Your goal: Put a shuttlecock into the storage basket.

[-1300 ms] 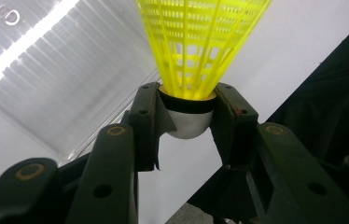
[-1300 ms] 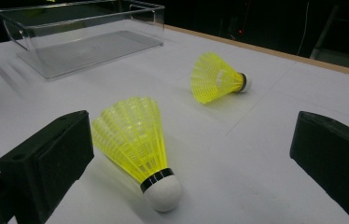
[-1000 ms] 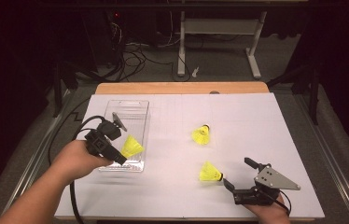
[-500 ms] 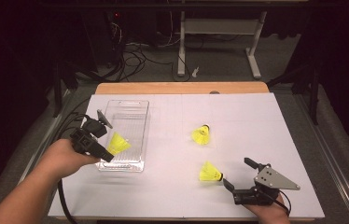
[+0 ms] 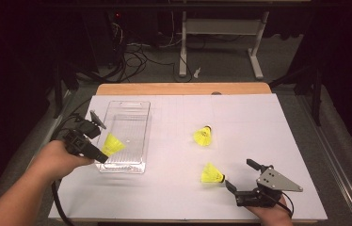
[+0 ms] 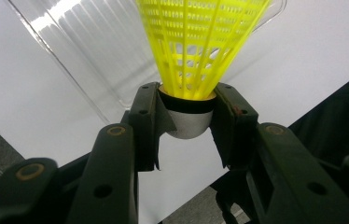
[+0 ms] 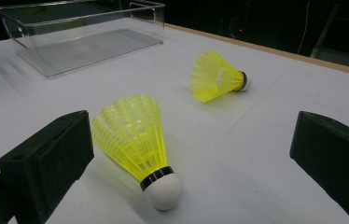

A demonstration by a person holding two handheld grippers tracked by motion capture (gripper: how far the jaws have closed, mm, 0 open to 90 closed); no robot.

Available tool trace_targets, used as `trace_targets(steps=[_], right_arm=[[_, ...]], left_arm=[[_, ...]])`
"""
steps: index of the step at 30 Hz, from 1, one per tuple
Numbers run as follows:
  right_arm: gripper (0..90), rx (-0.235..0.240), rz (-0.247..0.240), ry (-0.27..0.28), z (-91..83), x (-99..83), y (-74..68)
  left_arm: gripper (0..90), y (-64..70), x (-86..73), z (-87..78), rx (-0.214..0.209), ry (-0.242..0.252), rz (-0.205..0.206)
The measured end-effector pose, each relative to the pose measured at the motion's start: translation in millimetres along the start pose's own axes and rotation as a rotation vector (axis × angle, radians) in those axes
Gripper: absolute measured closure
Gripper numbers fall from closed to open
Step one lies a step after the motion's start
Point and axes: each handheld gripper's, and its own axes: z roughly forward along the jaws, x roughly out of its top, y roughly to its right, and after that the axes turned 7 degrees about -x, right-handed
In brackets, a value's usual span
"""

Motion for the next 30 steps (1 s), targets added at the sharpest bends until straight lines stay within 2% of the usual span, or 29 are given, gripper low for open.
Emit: trace_targets(steps=[22, 23, 30], right_arm=[[0.2, 0.001, -0.004, 0.000, -0.1, 0.3, -0.3], [0.2, 0.001, -0.003, 0.000, -0.1, 0.3, -0.4], [0.2, 0.002, -0.003, 0.001, -0.3, 0.3, -0.3]], left_arm=[[64.8, -5.7, 3.5, -4.5, -0.002, 0.002, -0.013], [64.8, -8.4, 5.1, -4.7, 0.006, 0.014, 0.018], [64.8, -10.7, 11.3, -11.0, 0.008, 0.010, 0.000]])
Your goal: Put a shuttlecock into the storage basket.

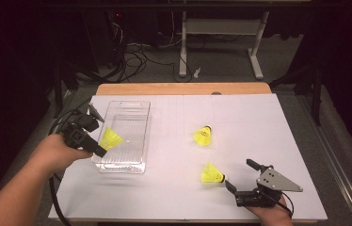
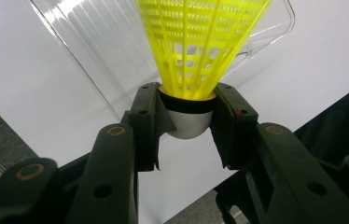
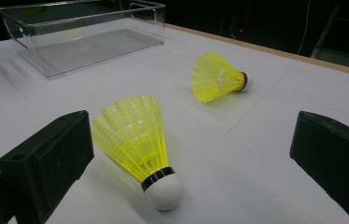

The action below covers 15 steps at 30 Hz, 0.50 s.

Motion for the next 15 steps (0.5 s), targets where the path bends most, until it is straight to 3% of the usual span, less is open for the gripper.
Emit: trace_targets(steps=[3, 15], right_arm=[[0.3, 0.000, 0.003, 0.001, 0.0, 0.0, 0.0], [0.2, -0.001, 0.009, 0.004, -0.7, -0.1, 1.0]], left_arm=[[64.8, 0.7, 2.3, -3.6, -0.002, -0.010, -0.026], [64.8, -0.1, 14.2, -6.9, -0.002, -0.027, -0.028]])
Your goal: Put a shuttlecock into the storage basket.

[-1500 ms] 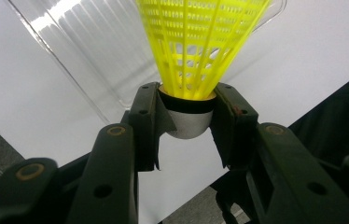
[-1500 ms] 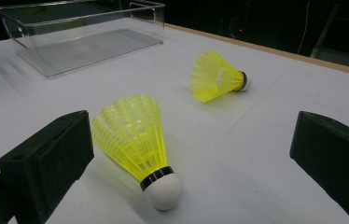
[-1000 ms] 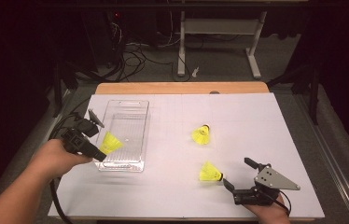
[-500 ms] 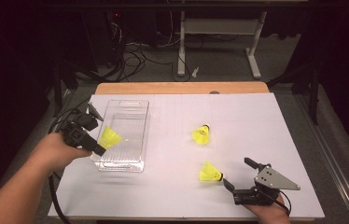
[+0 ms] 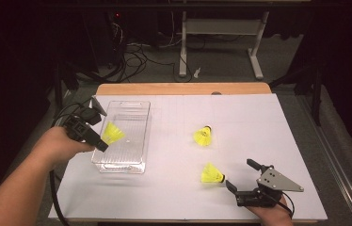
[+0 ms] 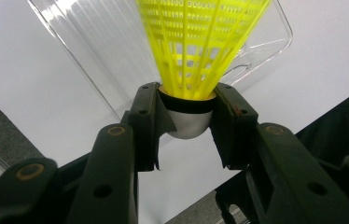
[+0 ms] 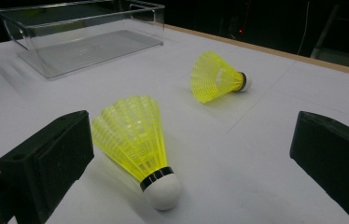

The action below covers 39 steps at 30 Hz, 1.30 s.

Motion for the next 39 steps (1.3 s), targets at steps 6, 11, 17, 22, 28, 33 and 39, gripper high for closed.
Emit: trace_targets(steps=[6, 11, 17, 22, 28, 33, 39], right_arm=[[0.2, 0.001, -0.001, 0.000, 0.1, 0.1, -0.3], [0.3, 0.001, -0.001, 0.001, 0.3, 0.3, -0.4], [0.2, 0.002, -0.001, 0.000, 0.7, 0.0, -0.1], [0.2, 0.005, 0.000, 0.001, 0.1, 0.2, -0.2], [0.2, 0.007, -0.001, 0.002, -0.5, 0.1, 0.0], [0.2, 0.009, -0.001, 0.004, -0.7, 0.3, 0.3], [0.2, 0.008, -0.001, 0.007, -0.8, 0.4, 0.0]], left_arm=[[64.8, -2.0, 3.7, -1.5, 0.003, -0.001, -0.010], [64.8, -3.6, 10.3, -1.9, 0.005, -0.005, -0.020], [64.8, -6.1, 20.2, -2.3, 0.000, -0.016, -0.032], [64.8, -10.2, 28.9, -2.4, 0.003, -0.012, -0.049], [64.8, -15.4, 38.1, -0.3, -0.005, -0.010, -0.066], [64.8, -17.1, 41.2, 1.8, -0.007, -0.013, -0.072], [64.8, -17.5, 47.6, 1.1, -0.002, -0.023, -0.068]])
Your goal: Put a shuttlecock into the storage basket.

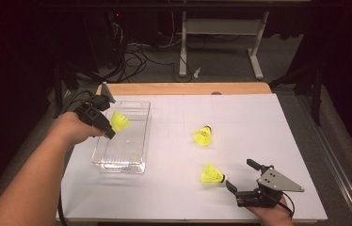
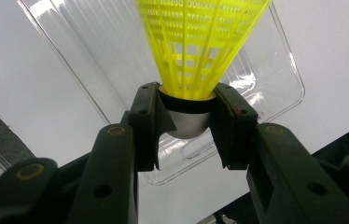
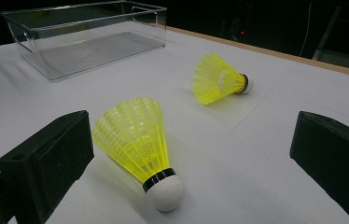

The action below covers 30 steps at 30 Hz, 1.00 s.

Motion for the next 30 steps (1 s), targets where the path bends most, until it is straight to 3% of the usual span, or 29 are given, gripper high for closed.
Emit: trace_targets(steps=[8, 19, 30], right_arm=[[0.3, 0.003, 0.000, -0.003, 0.6, -0.4, 0.0], [0.2, 0.005, 0.001, -0.002, 0.2, -0.3, -0.9], [0.2, 0.009, 0.001, -0.004, 1.1, -0.8, -1.6]], left_arm=[[64.8, -2.7, 11.6, -6.4, 0.008, 0.015, -0.017], [64.8, -16.6, 21.6, 3.6, 0.039, 0.041, -0.054], [64.9, -26.7, 27.9, 14.9, 0.039, 0.044, -0.074]])
